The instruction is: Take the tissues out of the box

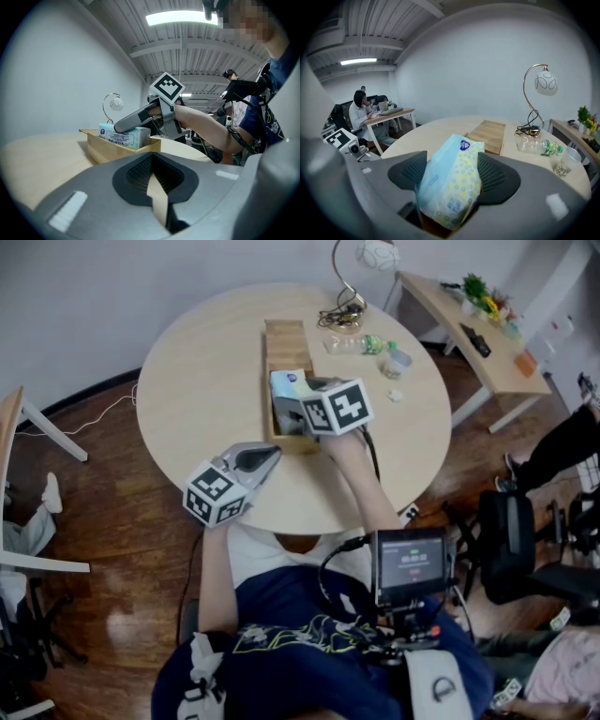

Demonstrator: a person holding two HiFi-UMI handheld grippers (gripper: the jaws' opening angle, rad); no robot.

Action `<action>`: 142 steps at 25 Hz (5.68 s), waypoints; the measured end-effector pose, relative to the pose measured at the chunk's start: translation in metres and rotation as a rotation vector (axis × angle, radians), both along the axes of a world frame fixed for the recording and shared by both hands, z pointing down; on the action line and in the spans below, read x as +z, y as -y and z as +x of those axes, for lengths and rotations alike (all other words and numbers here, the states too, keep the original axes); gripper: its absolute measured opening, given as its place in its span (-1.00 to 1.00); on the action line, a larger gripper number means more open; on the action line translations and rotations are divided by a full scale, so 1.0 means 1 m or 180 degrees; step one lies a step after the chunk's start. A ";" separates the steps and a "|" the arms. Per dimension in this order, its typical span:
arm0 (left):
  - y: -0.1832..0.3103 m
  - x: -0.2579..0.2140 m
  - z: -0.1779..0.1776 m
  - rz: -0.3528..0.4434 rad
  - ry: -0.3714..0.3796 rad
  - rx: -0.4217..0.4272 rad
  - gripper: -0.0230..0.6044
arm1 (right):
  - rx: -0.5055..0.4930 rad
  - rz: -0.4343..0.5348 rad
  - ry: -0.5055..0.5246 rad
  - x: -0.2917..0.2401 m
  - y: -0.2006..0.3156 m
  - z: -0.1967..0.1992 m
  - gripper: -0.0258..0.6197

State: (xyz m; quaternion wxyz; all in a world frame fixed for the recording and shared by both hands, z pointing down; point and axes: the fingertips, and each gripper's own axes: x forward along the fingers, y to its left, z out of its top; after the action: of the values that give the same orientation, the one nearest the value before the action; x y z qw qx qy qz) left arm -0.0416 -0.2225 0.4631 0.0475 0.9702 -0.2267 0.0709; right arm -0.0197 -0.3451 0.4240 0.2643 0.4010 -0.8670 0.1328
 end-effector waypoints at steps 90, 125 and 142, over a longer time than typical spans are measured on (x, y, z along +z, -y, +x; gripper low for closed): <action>0.006 0.005 -0.011 -0.0026 -0.0044 0.0016 -0.93 | 0.0371 0.0303 0.0395 -0.061 0.007 0.122 0.09; -0.004 0.010 -0.018 -0.0050 -0.0086 0.0025 -0.93 | 0.0363 -0.0072 0.0285 0.016 -0.031 0.125 0.09; -0.005 -0.006 -0.007 -0.0022 -0.0030 -0.0028 -0.93 | 0.0364 -0.0012 0.0432 0.018 -0.023 0.135 0.10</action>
State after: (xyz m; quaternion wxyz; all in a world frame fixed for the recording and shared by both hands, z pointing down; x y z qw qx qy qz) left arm -0.0483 -0.2173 0.4566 0.0522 0.9694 -0.2305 0.0669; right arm 0.1154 -0.3221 0.4418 0.1976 0.4395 -0.8583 0.1763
